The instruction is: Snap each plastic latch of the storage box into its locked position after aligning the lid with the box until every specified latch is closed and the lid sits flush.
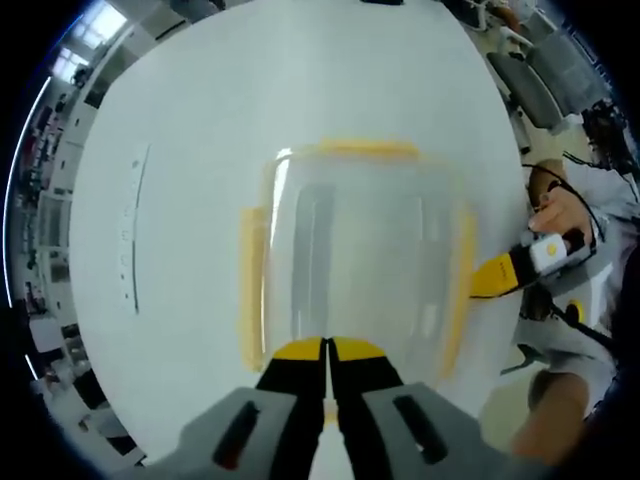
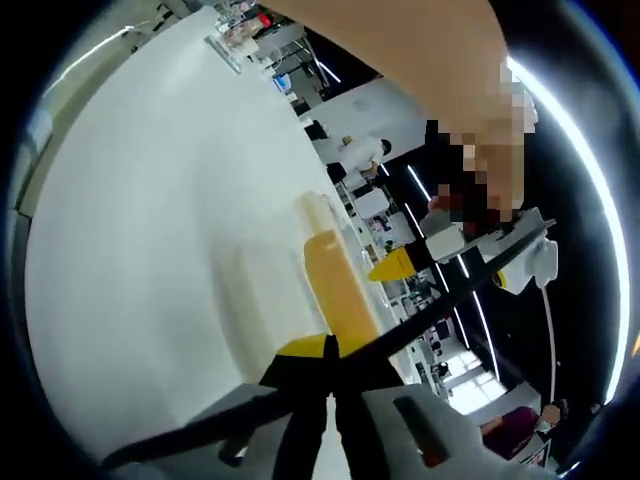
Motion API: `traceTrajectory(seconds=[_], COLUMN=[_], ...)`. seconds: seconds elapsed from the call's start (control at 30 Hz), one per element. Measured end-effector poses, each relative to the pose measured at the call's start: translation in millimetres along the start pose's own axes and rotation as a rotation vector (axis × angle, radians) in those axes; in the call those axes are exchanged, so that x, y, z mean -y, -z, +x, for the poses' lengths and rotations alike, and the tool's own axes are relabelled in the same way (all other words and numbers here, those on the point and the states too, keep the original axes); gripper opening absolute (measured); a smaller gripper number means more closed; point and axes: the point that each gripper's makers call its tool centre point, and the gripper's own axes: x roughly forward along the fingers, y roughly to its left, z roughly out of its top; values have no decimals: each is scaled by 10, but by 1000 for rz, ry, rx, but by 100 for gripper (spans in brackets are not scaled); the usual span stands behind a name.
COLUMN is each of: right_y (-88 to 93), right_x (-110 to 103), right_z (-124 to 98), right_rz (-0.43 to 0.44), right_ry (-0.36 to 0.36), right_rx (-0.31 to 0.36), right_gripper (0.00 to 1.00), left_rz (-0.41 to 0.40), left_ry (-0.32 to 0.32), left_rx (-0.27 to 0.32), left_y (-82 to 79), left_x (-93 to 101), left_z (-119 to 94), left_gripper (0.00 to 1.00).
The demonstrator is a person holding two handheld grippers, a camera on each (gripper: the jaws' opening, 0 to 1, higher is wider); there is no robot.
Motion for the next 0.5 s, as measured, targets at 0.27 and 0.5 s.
traceTrajectory(seconds=[0.27,0.5], right_y=[4,5], right_x=[6,13], right_z=[0,4], right_rz=[1,3], right_ry=[-5,-6], right_rx=[-3,-5], right_gripper=[0,0], left_rz=[1,10], left_ry=[1,7], left_rx=[1,2], left_y=[-3,0], left_x=[-10,-54], left_z=[2,-12], left_gripper=[1,1])
